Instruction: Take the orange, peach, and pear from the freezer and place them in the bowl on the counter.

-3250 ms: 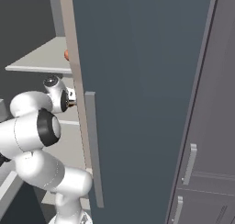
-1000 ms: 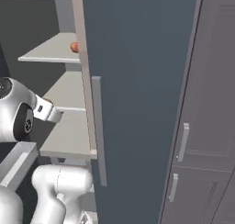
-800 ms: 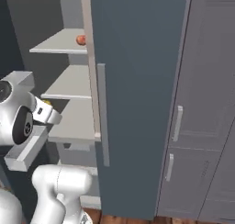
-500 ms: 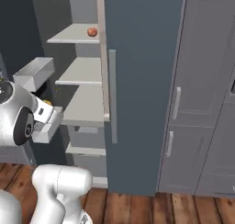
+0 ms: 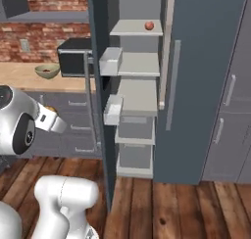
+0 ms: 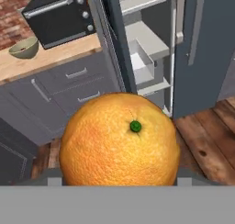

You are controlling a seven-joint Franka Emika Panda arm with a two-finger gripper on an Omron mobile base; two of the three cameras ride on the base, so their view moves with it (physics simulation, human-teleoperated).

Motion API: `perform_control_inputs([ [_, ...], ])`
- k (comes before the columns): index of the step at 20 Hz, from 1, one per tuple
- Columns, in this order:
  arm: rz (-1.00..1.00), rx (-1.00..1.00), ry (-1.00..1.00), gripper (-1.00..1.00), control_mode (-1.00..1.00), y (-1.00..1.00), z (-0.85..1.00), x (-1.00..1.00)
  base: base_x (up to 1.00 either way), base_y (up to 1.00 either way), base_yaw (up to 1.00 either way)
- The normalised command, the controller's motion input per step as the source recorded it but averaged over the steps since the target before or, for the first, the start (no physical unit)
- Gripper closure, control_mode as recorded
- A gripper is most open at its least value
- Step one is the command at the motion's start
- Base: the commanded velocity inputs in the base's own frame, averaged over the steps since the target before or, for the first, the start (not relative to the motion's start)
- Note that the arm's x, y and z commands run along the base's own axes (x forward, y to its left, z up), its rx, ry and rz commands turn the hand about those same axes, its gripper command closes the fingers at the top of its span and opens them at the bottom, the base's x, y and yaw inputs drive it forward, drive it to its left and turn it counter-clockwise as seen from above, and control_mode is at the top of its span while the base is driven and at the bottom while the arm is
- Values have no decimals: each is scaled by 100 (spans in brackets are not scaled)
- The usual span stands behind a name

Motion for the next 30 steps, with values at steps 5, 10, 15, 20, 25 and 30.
perform_control_inputs([
  [5, 0, 0, 0, 100, 100, 0, 0, 0, 42, 100, 7],
  [10, 0, 0, 0, 100, 100, 0, 0, 0, 100, 89, 0],
  [15, 0, 0, 0, 100, 100, 0, 0, 0, 100, 67, -5],
  [20, 0, 0, 0, 100, 100, 0, 0, 0, 100, 50, -7],
  [25, 0, 0, 0, 100, 100, 0, 0, 0, 100, 68, -11],
  [30, -1, -1, 0, 100, -100, 0, -2, 17, 75, 46, -5],
])
